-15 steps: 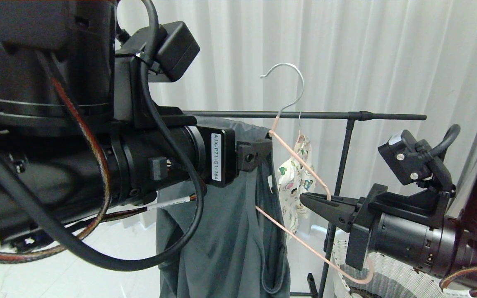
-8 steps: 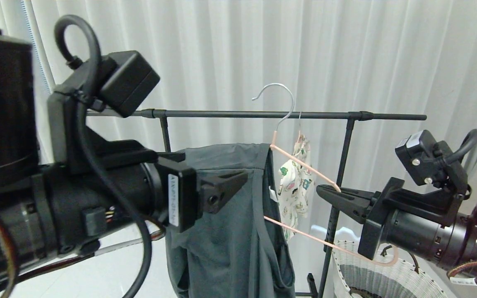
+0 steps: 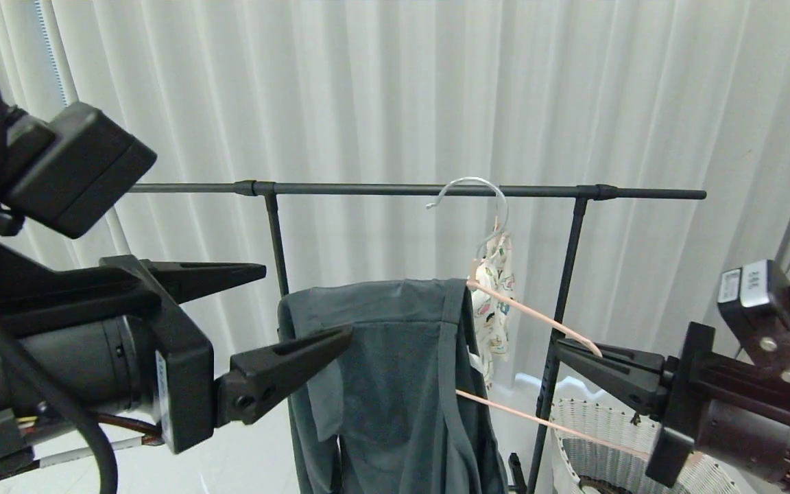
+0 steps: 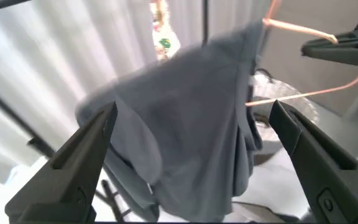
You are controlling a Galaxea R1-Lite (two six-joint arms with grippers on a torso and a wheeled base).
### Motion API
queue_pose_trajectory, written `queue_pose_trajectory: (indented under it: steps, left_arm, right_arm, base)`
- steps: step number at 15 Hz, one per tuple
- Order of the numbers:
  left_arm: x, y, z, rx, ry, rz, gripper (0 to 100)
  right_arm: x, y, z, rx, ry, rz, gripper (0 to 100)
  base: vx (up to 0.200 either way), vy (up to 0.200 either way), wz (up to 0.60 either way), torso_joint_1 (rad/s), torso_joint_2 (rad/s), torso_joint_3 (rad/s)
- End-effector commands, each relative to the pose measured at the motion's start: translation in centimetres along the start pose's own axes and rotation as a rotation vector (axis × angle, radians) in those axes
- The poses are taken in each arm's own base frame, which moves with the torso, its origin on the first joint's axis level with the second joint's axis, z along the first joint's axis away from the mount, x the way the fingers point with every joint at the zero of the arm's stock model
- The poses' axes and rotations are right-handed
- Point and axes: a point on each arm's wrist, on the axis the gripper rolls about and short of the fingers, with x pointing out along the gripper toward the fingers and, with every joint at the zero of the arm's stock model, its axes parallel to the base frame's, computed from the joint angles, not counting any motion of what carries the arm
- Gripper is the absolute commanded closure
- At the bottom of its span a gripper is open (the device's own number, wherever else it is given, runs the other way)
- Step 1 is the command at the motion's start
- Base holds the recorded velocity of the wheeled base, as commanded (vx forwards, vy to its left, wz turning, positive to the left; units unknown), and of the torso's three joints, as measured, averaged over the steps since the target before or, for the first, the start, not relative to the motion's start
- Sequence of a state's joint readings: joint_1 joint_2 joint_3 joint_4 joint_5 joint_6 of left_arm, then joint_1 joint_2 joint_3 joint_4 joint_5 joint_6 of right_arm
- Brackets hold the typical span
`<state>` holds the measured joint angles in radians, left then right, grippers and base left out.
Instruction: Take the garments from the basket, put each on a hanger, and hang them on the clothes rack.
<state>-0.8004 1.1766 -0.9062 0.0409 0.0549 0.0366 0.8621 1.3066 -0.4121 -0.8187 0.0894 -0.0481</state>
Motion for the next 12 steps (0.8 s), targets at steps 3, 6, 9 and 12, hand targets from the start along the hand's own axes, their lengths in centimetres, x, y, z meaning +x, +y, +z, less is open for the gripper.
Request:
queue_pose_trajectory:
  steps: [3, 6, 9, 12]
  left_arm:
    - [-0.2, 0.8, -2.2, 0.119, 0.034, -0.199, 0]
    - [0.3, 0.4, -3.1, 0.15, 0.054, -0.329, 0]
    - [0.8, -0.3, -4.5, 0.177, 0.093, -0.423, 0]
    - [0.9, -0.8, -5.2, 0.185, 0.118, -0.46, 0]
  right_arm:
    - [-3.2, 0.8, -0.5, -0.02, -0.027, 0.067, 100]
    - [-3.6, 1.5, -1.1, -0.037, -0.015, 0.143, 100]
    - [-4.1, 2.5, -1.7, -0.056, -0.002, 0.227, 100]
    - [-4.3, 3.1, -2.0, -0.079, 0.004, 0.269, 100]
  base:
    - [0.0, 0.0, 0.0, 0.0, 0.0, 0.0]
    - [0.0, 0.0, 0.0, 0.0, 0.0, 0.0]
    - [0.0, 0.0, 0.0, 0.0, 0.0, 0.0]
    - [0.0, 0.0, 0.0, 0.0, 0.0, 0.0]
